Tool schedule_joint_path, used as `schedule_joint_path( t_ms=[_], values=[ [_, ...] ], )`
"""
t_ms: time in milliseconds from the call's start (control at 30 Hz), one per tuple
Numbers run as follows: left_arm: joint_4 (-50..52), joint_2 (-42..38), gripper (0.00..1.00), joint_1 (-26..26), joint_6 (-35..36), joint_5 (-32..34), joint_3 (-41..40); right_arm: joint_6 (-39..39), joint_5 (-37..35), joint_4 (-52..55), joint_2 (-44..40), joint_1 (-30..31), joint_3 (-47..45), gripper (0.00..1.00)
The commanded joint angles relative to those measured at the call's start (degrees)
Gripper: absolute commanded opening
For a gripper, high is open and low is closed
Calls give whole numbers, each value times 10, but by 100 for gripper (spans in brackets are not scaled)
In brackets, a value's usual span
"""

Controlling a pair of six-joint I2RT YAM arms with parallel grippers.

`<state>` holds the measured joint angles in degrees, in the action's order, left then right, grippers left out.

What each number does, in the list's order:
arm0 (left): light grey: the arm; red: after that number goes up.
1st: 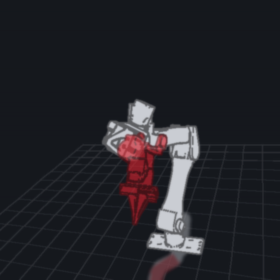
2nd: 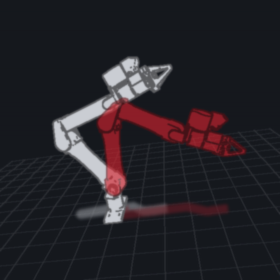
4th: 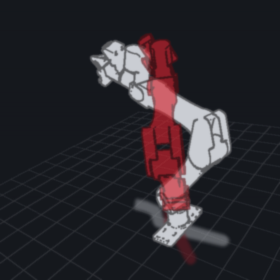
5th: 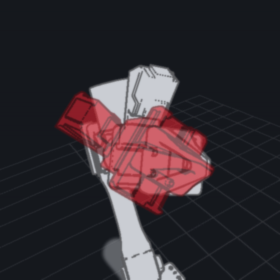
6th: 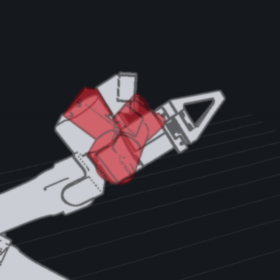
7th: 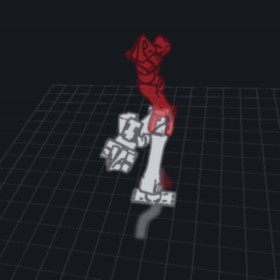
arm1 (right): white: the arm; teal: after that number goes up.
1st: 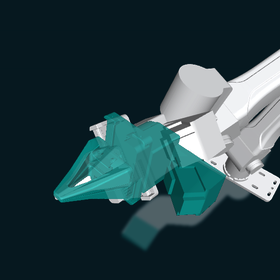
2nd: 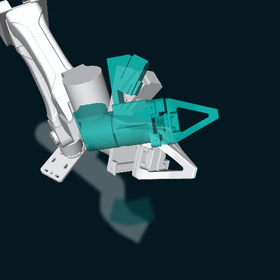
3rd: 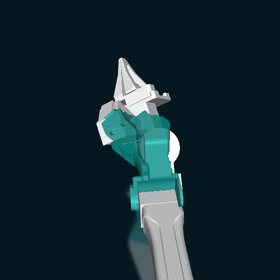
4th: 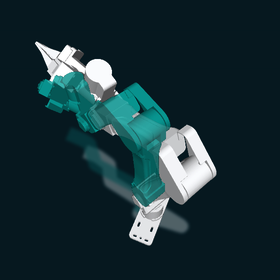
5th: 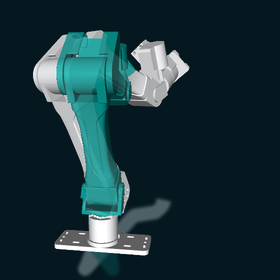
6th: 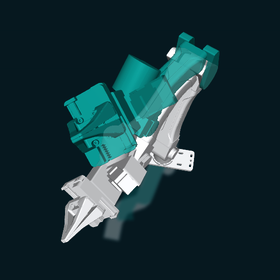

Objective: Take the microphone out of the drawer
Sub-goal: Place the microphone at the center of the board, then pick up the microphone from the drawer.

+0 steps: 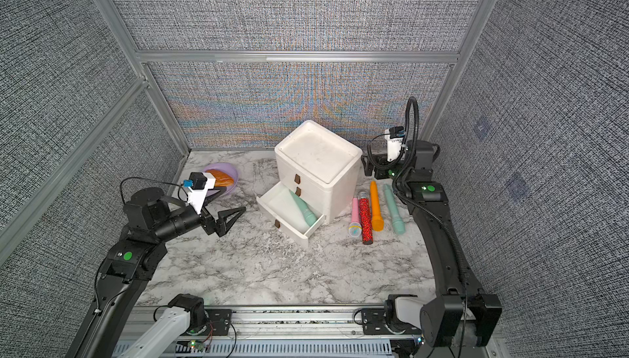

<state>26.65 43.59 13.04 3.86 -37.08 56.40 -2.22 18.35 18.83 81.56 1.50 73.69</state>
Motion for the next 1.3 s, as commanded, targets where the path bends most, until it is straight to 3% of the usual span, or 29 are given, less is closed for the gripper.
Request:
schedule_joint_path(
  t_ms=[0,100,267,433,800,1033,1267],
  values=[
    [-22,3,100,0,-5,-4,2,14,8,-1,-2,28,9,98],
    [-24,13,100,0,-14,7,2,25,-33,-21,-20,51,-13,98],
    [-28,45,100,0,-38,16,12,22,-24,-66,-39,61,-47,98],
    [-14,91,100,0,-40,-3,35,11,66,-143,-67,79,-83,98],
    [12,92,100,0,-15,30,39,6,78,-91,-28,214,-43,98],
    [31,87,100,0,-5,86,42,3,-56,-4,31,338,7,98],
    [66,107,100,0,0,135,59,-28,-112,57,120,423,68,98]
  ],
)
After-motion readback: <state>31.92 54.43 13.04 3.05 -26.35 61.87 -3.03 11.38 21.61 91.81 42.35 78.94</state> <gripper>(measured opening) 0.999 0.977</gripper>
